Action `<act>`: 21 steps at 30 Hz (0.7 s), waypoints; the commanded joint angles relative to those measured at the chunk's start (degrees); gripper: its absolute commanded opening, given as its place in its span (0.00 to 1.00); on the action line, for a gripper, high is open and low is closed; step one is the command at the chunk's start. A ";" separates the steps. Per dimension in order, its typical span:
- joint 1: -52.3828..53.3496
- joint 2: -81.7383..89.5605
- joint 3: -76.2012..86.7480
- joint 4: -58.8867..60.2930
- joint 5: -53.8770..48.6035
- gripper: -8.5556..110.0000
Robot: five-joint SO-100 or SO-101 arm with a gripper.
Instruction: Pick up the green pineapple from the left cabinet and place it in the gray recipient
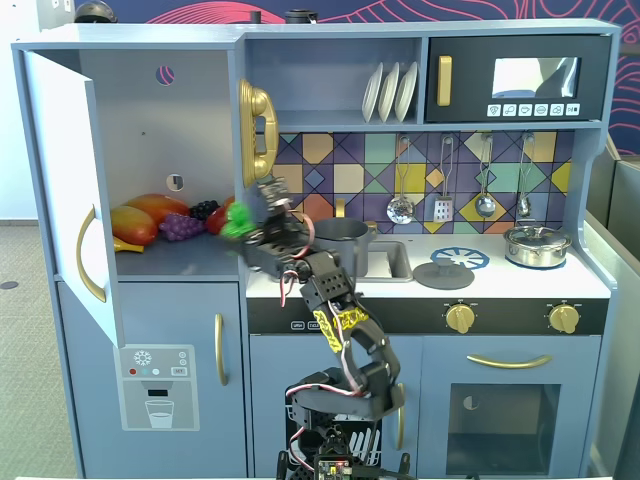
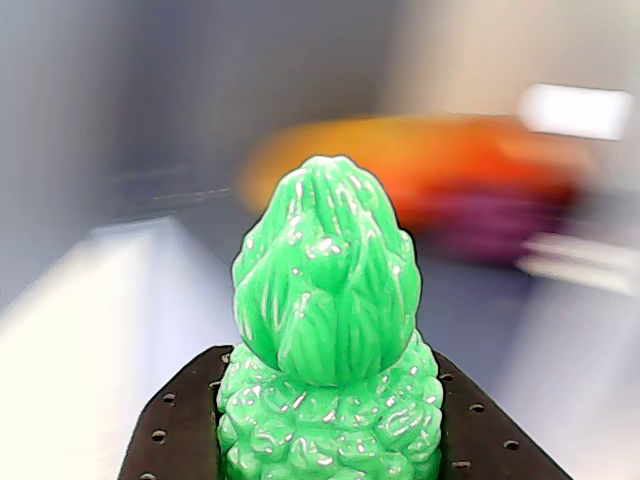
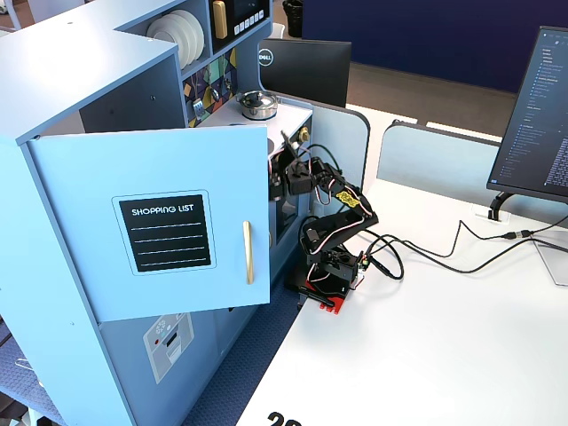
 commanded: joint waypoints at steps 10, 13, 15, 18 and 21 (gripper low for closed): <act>38.06 -17.05 -5.54 -18.19 5.62 0.07; 39.90 -24.79 -8.26 -23.64 5.45 0.07; 40.43 -29.09 -10.55 -25.14 5.19 0.07; 40.96 -34.54 -13.01 -28.21 4.57 0.07; 41.22 -38.85 -15.12 -30.23 4.39 0.07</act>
